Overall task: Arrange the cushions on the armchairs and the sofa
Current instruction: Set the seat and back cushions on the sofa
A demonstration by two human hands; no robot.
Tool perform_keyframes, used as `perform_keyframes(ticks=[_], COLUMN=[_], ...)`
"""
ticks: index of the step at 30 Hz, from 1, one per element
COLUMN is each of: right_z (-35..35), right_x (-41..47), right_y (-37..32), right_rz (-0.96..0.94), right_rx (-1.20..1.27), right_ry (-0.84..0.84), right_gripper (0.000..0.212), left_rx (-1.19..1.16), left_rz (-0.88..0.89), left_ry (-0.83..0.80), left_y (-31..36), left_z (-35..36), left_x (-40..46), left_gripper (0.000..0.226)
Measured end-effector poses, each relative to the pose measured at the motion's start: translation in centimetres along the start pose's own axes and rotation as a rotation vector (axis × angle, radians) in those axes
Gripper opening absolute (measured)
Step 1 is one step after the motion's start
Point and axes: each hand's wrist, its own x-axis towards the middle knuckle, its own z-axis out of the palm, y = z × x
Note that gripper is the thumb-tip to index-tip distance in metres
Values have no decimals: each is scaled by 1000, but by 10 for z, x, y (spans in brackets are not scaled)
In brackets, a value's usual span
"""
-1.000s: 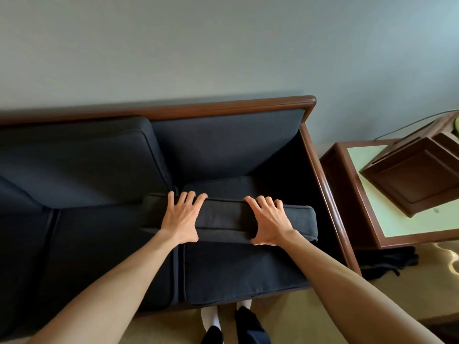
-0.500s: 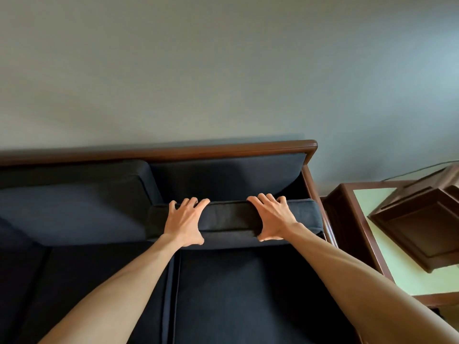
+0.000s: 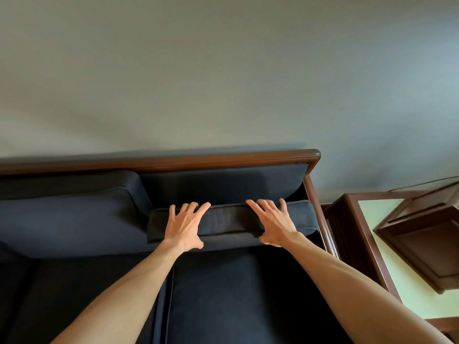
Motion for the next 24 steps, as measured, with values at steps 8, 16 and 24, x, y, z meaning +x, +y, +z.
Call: perform_keyframes(ticks=[8,16,24], right_z=[5,5,-11], right_x=[9,33,80], right_y=[5,19,36], right_rz=[136,113,135], right_rx=[45,32,61], right_ry=[92,92,-20], right_gripper=[91,75,73], left_rx=[-30,-19,-33], left_rz=[-48,-59,-82], left_ry=[79,99,-26], left_y=[-6,-10,-15], left_z=[-5,-3,-18], left_x=[24,42,85], left_gripper=[103,88,85])
